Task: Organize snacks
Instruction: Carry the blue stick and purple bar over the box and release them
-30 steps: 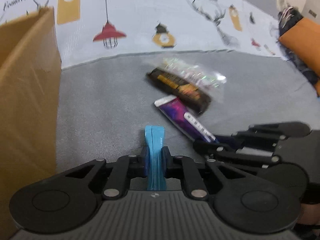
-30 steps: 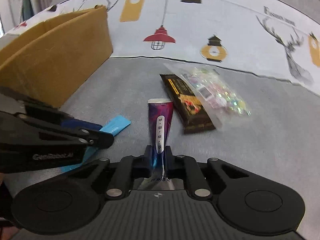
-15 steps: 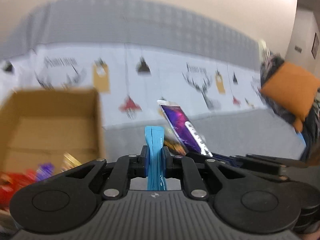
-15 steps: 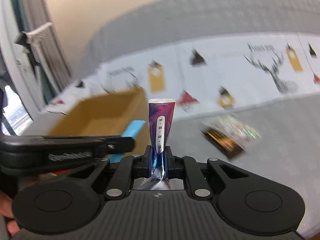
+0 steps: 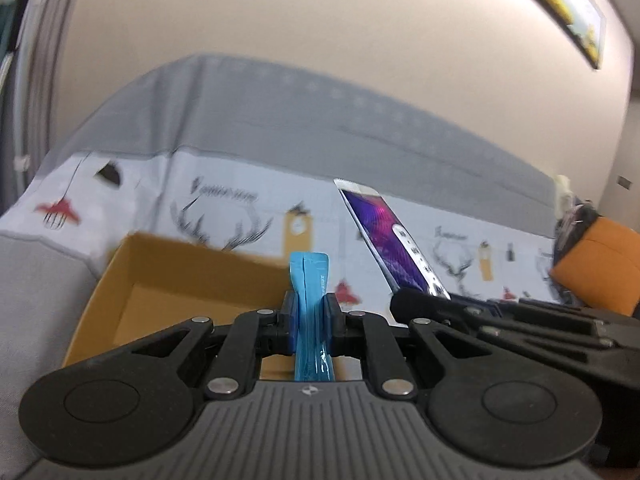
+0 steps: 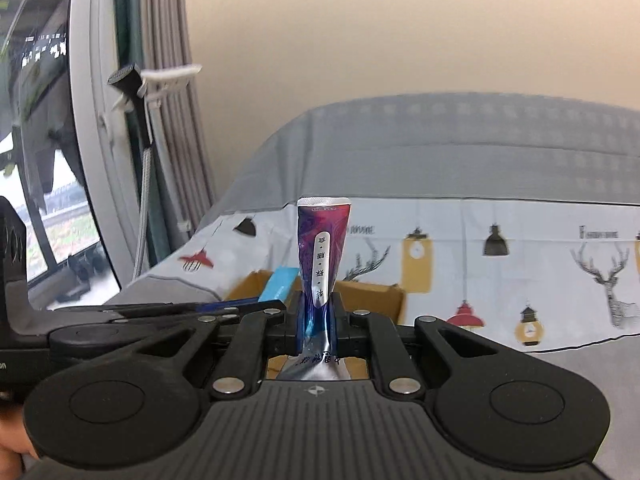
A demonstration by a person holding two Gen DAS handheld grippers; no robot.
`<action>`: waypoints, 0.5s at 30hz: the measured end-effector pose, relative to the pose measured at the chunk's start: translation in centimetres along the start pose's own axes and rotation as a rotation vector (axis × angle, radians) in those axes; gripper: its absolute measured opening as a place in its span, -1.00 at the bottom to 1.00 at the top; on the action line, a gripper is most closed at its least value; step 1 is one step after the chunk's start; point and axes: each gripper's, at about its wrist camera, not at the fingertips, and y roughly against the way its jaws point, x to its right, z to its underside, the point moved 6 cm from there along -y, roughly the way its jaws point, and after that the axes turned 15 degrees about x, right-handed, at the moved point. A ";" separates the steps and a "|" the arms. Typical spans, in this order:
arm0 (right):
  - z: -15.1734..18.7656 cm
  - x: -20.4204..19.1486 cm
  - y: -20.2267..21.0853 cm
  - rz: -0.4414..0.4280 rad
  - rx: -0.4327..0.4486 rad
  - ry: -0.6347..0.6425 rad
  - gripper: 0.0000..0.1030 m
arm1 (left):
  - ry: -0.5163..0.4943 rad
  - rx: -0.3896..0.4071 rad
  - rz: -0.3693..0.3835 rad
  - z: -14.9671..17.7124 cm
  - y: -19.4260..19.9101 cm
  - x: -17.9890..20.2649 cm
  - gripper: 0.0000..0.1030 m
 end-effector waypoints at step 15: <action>13.1 -2.0 -8.9 0.024 -0.342 -0.007 -0.76 | 0.011 -0.295 -0.167 8.3 -6.0 -8.7 -0.72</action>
